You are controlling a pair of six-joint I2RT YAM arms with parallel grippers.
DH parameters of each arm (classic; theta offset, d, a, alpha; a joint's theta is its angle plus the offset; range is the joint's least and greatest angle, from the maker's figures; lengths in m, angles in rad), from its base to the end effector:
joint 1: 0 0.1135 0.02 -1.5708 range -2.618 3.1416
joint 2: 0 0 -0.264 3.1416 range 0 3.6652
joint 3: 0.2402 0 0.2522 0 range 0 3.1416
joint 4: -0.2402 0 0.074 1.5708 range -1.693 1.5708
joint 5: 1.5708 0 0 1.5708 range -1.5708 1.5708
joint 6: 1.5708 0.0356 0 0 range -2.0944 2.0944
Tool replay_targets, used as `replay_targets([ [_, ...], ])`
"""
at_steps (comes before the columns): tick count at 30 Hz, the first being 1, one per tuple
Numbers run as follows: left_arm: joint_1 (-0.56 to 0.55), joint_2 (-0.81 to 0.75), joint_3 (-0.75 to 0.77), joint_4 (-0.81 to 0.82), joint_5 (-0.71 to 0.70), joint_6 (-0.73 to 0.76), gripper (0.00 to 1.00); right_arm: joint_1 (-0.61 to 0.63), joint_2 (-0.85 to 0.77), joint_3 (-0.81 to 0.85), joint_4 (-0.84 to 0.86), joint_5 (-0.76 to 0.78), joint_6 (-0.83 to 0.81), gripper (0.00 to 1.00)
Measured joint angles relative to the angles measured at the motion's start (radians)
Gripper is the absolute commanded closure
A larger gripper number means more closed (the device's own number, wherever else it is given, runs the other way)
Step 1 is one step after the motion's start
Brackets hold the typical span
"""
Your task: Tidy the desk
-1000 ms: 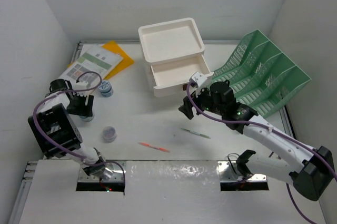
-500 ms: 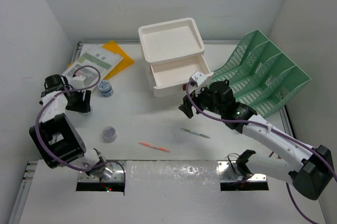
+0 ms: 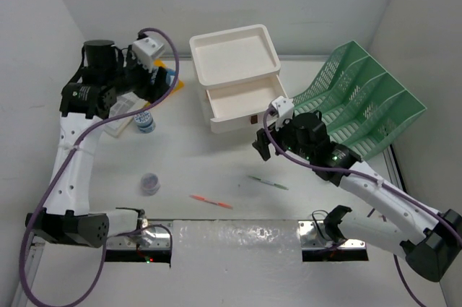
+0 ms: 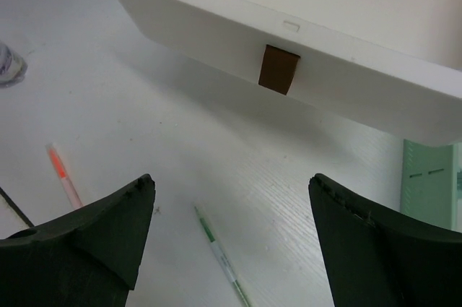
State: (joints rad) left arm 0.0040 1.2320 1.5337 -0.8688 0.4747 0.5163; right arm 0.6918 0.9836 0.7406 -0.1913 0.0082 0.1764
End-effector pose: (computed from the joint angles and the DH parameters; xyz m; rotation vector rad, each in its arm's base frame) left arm 0.2375 -0.0153 0.4358 0.7851 1.9201 -0.1905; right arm 0.1737 0.1435 0.2865 -0.5166 1.9813 0.5422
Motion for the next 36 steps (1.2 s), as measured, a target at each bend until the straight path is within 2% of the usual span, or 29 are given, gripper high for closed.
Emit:
replay_targets([
  [3,-0.138,0.027,0.071,-0.006,-0.006,-0.047,1.0,-0.002,-0.007,0.062,-0.041,-0.018,0.0,0.15],
  [6,-0.248,0.06,0.081,-0.014,-0.025,-0.075,1.0,-0.002,0.035,0.221,-0.057,-0.087,0.012,0.13],
  [12,-0.372,0.088,0.076,-0.067,-0.021,-0.07,1.0,-0.002,0.177,0.499,0.072,-0.259,0.116,0.12],
  [15,-0.383,0.072,0.061,-0.064,-0.003,-0.051,1.0,-0.002,0.266,0.555,0.134,-0.32,0.182,0.13],
  [21,-0.39,0.018,0.031,-0.06,0.039,-0.016,1.0,-0.002,0.403,0.558,0.195,-0.396,0.318,0.13],
  [36,-0.399,-0.013,-0.05,0.004,0.058,-0.002,1.0,-0.002,0.478,0.549,0.392,-0.426,0.503,0.13],
])
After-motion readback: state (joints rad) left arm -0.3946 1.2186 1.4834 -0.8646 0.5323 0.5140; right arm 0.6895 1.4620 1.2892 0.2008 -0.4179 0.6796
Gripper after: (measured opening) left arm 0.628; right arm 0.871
